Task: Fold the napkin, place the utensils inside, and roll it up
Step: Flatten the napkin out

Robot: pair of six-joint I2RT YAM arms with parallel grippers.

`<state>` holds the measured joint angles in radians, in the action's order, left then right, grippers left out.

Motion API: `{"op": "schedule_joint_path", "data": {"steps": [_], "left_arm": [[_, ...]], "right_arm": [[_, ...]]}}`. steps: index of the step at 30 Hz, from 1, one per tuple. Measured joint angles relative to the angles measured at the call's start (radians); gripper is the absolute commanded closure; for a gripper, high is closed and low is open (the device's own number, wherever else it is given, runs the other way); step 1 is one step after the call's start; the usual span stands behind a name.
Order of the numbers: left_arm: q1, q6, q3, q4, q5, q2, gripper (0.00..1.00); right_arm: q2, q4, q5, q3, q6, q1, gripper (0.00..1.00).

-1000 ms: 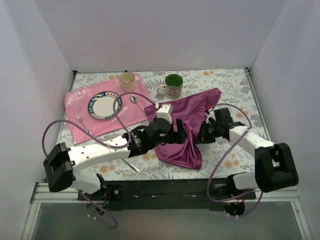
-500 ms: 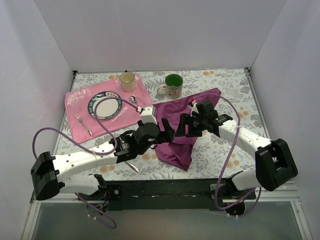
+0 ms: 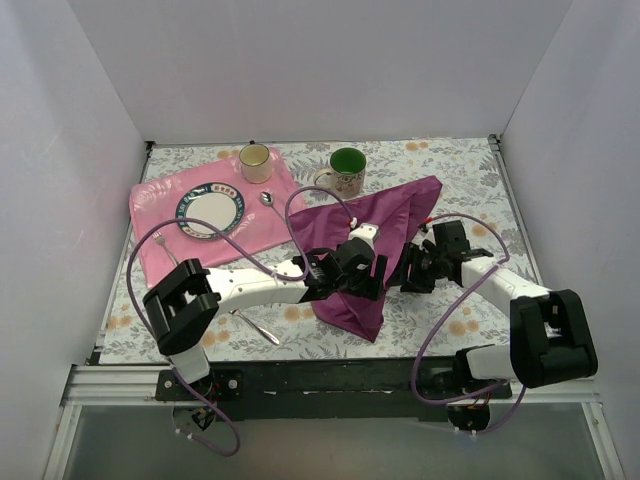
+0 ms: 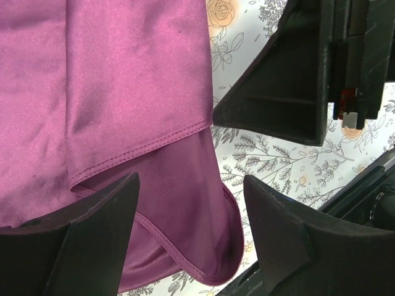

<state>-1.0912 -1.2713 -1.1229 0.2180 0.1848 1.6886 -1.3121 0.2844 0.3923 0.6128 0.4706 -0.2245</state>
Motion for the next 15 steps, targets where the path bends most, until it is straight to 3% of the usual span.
{"op": "schedule_joint_path", "data": {"steps": [5, 7, 11, 13, 15], "left_arm": [[0.001, 0.002, -0.004, -0.018, -0.013, 0.005, 0.33], [0.001, -0.003, 0.0, -0.025, -0.014, -0.011, 0.33], [0.003, -0.01, 0.009, -0.042, -0.014, -0.042, 0.33], [0.004, -0.013, 0.021, -0.048, -0.013, -0.058, 0.33], [0.009, -0.016, 0.032, -0.052, -0.013, -0.068, 0.33]], "right_arm": [[-0.048, -0.072, 0.051, -0.017, 0.0, 0.0, 0.6], [-0.064, -0.101, 0.064, -0.019, 0.002, 0.0, 0.61], [-0.099, -0.134, 0.076, -0.02, 0.003, 0.0, 0.76], [-0.107, -0.139, 0.079, -0.02, 0.002, 0.0, 0.78], [-0.11, -0.142, 0.079, -0.02, 0.002, 0.0, 0.87]]}}
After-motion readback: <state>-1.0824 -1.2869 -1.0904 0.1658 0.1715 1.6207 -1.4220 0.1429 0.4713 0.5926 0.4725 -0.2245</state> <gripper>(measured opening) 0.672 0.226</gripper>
